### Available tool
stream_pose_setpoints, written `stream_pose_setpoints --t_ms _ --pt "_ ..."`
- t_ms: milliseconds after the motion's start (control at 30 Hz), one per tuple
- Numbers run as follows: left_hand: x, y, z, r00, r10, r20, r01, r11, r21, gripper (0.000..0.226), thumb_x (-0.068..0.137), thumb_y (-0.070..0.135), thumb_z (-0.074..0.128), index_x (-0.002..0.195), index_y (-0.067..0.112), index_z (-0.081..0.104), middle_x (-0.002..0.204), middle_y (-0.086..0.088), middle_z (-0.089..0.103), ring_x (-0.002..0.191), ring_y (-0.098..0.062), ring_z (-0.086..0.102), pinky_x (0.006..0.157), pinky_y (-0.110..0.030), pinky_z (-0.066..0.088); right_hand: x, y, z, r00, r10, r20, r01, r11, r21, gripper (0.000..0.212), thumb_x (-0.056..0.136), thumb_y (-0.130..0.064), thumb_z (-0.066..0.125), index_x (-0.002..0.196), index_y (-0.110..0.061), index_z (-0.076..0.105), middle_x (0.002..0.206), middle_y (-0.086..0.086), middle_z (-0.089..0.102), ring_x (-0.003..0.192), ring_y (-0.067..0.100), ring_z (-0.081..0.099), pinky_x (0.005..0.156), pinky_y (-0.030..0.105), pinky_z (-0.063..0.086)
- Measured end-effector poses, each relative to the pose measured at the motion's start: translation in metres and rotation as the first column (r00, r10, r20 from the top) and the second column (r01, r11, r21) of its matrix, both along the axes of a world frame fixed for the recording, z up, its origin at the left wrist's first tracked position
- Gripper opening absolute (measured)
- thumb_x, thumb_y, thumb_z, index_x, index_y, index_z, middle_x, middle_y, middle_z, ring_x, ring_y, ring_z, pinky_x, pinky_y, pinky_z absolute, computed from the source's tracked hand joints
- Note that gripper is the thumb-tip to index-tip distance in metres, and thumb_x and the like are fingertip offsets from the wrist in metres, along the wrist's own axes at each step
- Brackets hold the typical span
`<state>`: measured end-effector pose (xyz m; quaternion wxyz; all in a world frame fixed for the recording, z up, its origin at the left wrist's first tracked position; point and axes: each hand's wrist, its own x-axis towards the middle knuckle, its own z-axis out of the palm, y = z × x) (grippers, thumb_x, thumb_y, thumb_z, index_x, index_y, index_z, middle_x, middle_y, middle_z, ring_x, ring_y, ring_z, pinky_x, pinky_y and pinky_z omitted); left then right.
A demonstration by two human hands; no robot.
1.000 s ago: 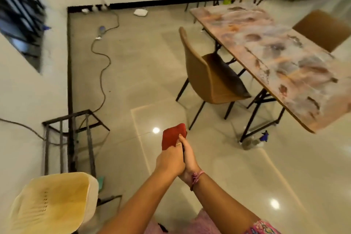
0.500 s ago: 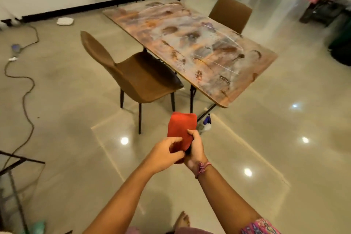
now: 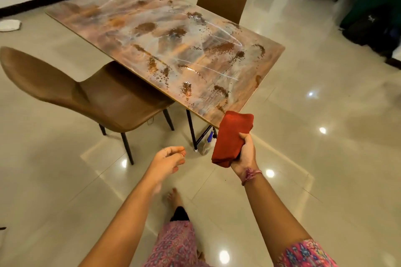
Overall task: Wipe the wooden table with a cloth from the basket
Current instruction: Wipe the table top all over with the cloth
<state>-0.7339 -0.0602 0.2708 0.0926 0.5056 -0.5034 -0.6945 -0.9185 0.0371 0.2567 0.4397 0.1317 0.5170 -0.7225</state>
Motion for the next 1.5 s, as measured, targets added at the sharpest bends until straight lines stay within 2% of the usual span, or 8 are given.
stream_pose_setpoints --t_ms 267,467,667,767,867,1133,1333,1500 --pt "-0.108 -0.098 -0.022 0.996 0.088 -0.003 -0.084 0.965 0.246 0.016 0.092 0.008 0.055 0.107 0.014 0.057 0.102 -0.006 0.065 0.084 -0.017 0.063 0.074 -0.027 0.048 -0.088 -0.068 -0.012 0.995 -0.058 -0.087 0.07 0.988 0.139 0.027 0.093 -0.031 0.044 0.112 -0.02 0.059 0.102 0.006 0.068 0.092 0.026 0.062 0.081 0.038 0.05" --pt "-0.154 -0.146 -0.033 0.991 0.103 0.079 -0.123 0.942 0.313 0.015 0.092 0.007 0.053 0.105 0.013 0.049 0.086 -0.002 0.06 0.075 -0.014 0.06 0.066 -0.024 0.047 -0.163 -0.12 -0.007 0.879 0.149 -0.454 0.069 0.901 0.429 0.016 0.093 -0.022 0.039 0.087 -0.017 0.053 0.068 0.001 0.052 0.055 0.017 0.049 0.047 0.025 0.037" --pt "-0.183 -0.165 -0.05 0.982 0.15 0.11 -0.181 0.906 0.382 0.025 0.094 0.014 0.052 0.119 0.011 0.048 0.105 -0.003 0.052 0.099 -0.019 0.059 0.085 -0.03 0.046 -0.196 -0.157 -0.046 0.426 0.696 -0.578 -0.137 0.681 0.719 0.056 0.083 -0.032 0.031 0.138 -0.024 0.041 0.128 0.004 0.052 0.114 0.022 0.048 0.095 0.033 0.041" --pt "-0.196 -0.166 -0.064 0.959 0.236 0.155 -0.28 0.869 0.409 0.012 0.098 0.018 0.046 0.088 0.018 0.052 0.075 0.002 0.053 0.073 -0.012 0.05 0.073 -0.025 0.043 -0.187 -0.165 -0.083 0.084 0.913 -0.399 -0.158 0.407 0.899 0.069 0.084 -0.033 0.024 0.151 -0.019 0.018 0.159 0.002 0.013 0.147 0.018 0.008 0.119 0.044 0.001" --pt "-0.203 -0.167 -0.07 0.915 0.364 0.176 -0.404 0.813 0.419 0.022 0.1 0.023 0.041 0.083 0.02 0.054 0.065 0.0 0.054 0.065 -0.011 0.043 0.061 -0.021 0.038 -0.173 -0.161 -0.096 -0.075 0.925 -0.374 -0.053 0.37 0.927 0.068 0.086 -0.032 0.025 0.152 -0.019 0.014 0.16 -0.002 0.006 0.147 0.015 -0.001 0.119 0.043 -0.003" --pt "-0.213 -0.177 -0.083 0.754 0.641 0.142 -0.588 0.562 0.582 0.051 0.099 0.044 0.034 0.135 0.01 0.047 0.142 -0.01 0.048 0.095 -0.023 0.06 0.077 -0.024 0.05 -0.142 -0.108 -0.098 -0.646 0.692 -0.323 -0.273 0.185 0.944 0.071 0.085 -0.031 0.028 0.152 -0.022 0.009 0.159 -0.008 0.001 0.145 0.01 -0.009 0.116 0.035 -0.012" --pt "-0.214 -0.183 -0.09 0.723 0.669 0.172 -0.609 0.499 0.616 0.048 0.098 0.042 0.039 0.131 0.009 0.05 0.133 -0.009 0.055 0.105 -0.022 0.054 0.092 -0.032 0.044 -0.201 -0.113 -0.09 -0.66 0.69 -0.298 -0.279 0.143 0.95 0.07 0.084 -0.037 0.023 0.15 -0.032 0.003 0.155 -0.017 -0.004 0.143 0.003 -0.01 0.115 0.027 -0.011" --pt "-0.211 -0.182 -0.096 0.706 0.687 0.171 -0.612 0.471 0.635 0.05 0.097 0.044 0.042 0.131 0.008 0.049 0.129 -0.008 0.057 0.118 -0.024 0.055 0.102 -0.034 0.044 -0.265 -0.178 -0.092 -0.33 0.902 -0.277 -0.105 0.256 0.961 0.075 0.079 -0.042 0.02 0.152 -0.024 0.01 0.16 -0.006 0.006 0.147 0.013 0.003 0.119 0.043 0.008"
